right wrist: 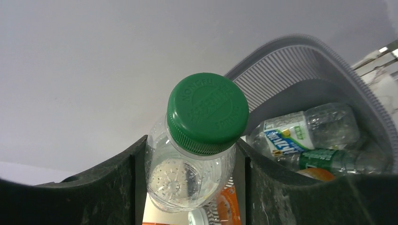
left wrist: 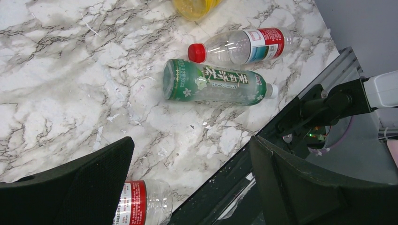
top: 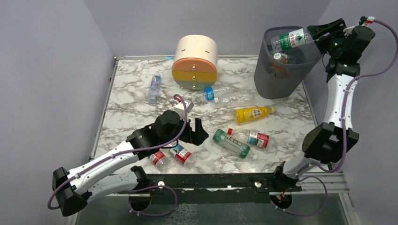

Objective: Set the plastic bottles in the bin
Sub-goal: Place the plastic bottle in the trash bin, then pick up the plastic bottle at the center of the board.

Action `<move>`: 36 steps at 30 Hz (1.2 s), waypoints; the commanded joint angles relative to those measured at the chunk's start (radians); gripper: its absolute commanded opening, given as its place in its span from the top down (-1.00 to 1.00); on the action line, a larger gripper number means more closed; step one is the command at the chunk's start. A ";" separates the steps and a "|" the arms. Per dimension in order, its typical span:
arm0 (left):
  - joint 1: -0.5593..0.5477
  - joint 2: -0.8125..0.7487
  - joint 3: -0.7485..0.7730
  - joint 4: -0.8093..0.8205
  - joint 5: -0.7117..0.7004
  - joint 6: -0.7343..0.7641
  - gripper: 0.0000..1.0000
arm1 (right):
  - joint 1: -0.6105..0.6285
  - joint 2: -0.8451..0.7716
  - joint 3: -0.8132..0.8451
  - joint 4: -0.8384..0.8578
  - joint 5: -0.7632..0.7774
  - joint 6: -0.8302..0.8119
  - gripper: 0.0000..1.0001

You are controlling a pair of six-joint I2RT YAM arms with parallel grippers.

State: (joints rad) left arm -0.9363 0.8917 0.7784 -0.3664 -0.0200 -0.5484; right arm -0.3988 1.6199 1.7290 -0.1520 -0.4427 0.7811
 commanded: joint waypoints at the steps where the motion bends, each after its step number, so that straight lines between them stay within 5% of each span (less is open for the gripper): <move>1: -0.004 -0.002 -0.004 0.028 -0.016 0.014 -0.98 | -0.007 0.021 0.056 -0.032 0.102 -0.044 -0.22; 11: -0.002 0.071 0.028 0.039 0.016 0.040 -0.98 | -0.006 0.016 0.120 -0.141 0.176 -0.113 -0.99; 26: -0.002 0.175 0.043 0.022 0.054 -0.031 -0.98 | -0.006 -0.136 0.103 -0.211 0.045 -0.166 -0.99; 36: -0.002 0.314 0.050 0.116 0.174 -0.071 -0.98 | -0.006 -0.378 -0.193 -0.168 -0.149 -0.117 -0.99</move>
State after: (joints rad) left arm -0.9363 1.1614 0.8101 -0.3191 0.0681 -0.5880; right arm -0.3996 1.3087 1.6608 -0.3450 -0.4786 0.6304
